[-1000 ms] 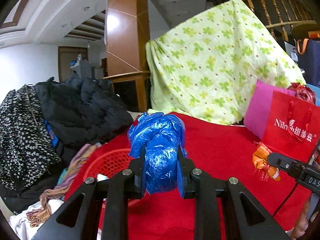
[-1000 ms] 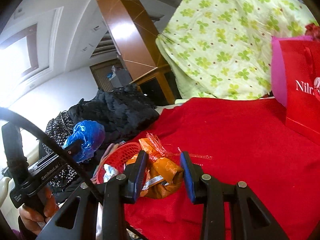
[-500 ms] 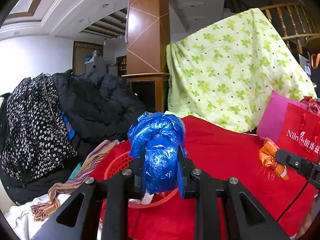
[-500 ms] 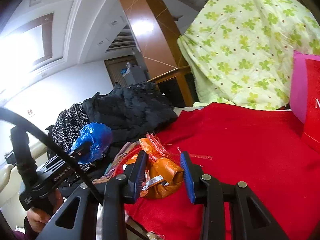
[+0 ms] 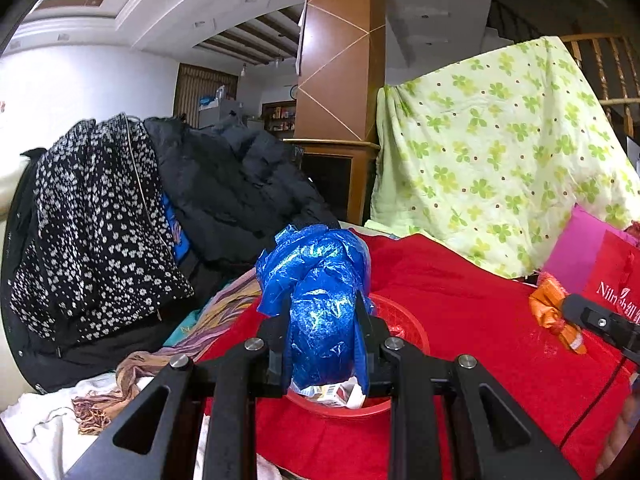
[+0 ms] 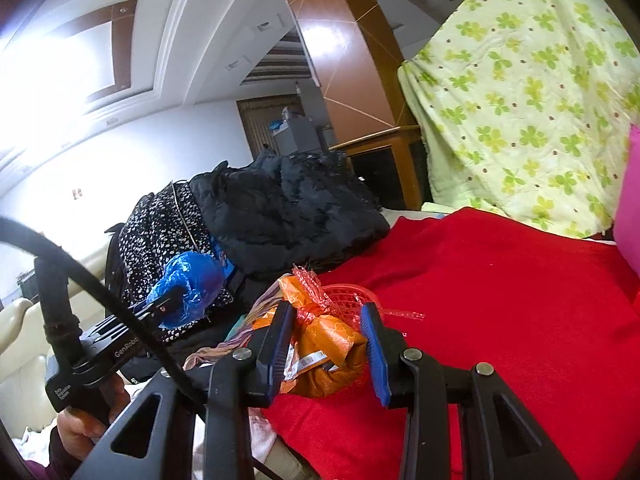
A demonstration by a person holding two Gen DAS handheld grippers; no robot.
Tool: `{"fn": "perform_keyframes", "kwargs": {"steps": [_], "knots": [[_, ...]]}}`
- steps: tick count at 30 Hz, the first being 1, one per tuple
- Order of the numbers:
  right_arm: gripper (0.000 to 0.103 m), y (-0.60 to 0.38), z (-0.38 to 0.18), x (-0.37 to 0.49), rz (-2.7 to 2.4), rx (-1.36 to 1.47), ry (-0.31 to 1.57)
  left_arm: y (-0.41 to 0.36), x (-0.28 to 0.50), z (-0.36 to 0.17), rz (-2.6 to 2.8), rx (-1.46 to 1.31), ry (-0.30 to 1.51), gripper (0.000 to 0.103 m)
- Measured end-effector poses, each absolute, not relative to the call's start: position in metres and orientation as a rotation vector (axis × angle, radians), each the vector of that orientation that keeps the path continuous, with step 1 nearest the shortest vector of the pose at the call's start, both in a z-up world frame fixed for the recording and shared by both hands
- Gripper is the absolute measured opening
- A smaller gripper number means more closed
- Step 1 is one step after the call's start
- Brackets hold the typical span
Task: Collect trash
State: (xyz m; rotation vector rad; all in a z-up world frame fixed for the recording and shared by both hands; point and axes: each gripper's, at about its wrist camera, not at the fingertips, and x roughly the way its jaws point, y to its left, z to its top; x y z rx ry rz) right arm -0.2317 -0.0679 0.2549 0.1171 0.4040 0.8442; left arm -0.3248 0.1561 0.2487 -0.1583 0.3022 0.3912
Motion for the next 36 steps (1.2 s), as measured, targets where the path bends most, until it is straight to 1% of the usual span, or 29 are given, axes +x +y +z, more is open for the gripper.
{"fn": "perform_keyframes", "kwargs": {"steps": [6, 12, 15, 16, 17, 18, 19, 22, 24, 28, 32, 36], "knots": [[0.037, -0.037, 0.246, -0.209, 0.848, 0.111, 0.437, 0.173, -0.309, 0.236, 0.359, -0.160, 0.320, 0.026], [0.038, 0.008, 0.237, -0.160, 0.829, 0.134, 0.495, 0.192, -0.261, 0.214, 0.261, -0.188, 0.403, 0.026], [0.039, 0.031, 0.229, -0.130, 0.802, 0.160, 0.520, 0.199, -0.234, 0.206, 0.229, -0.197, 0.417, 0.029], [0.040, 0.039, 0.225, -0.118, 0.802, 0.182, 0.534, 0.201, -0.228, 0.205, 0.219, -0.200, 0.421, 0.037], [0.043, 0.046, 0.220, -0.105, 0.815, 0.209, 0.565, 0.205, -0.221, 0.203, 0.223, -0.204, 0.427, 0.048], [0.064, 0.051, 0.216, -0.094, 0.824, 0.233, 0.597, 0.208, -0.216, 0.201, 0.233, -0.208, 0.430, 0.054], [0.073, 0.056, 0.211, -0.084, 0.818, 0.255, 0.620, 0.211, -0.212, 0.199, 0.238, -0.211, 0.434, 0.063], [0.073, 0.057, 0.197, -0.069, 0.802, 0.280, 0.656, 0.215, -0.213, 0.193, 0.260, -0.223, 0.474, 0.065], [0.073, 0.049, 0.193, -0.074, 0.818, 0.280, 0.649, 0.210, -0.223, 0.191, 0.245, -0.218, 0.466, 0.065], [0.073, 0.024, 0.184, -0.101, 0.799, 0.174, 0.607, 0.190, -0.240, 0.189, 0.269, -0.173, 0.477, 0.067], [0.073, -0.011, 0.181, -0.131, 0.790, 0.129, 0.582, 0.162, -0.261, 0.197, 0.291, -0.143, 0.455, 0.077], [0.073, -0.053, 0.197, -0.160, 0.774, 0.144, 0.521, 0.130, -0.277, 0.219, 0.328, -0.071, 0.417, 0.082]]}}
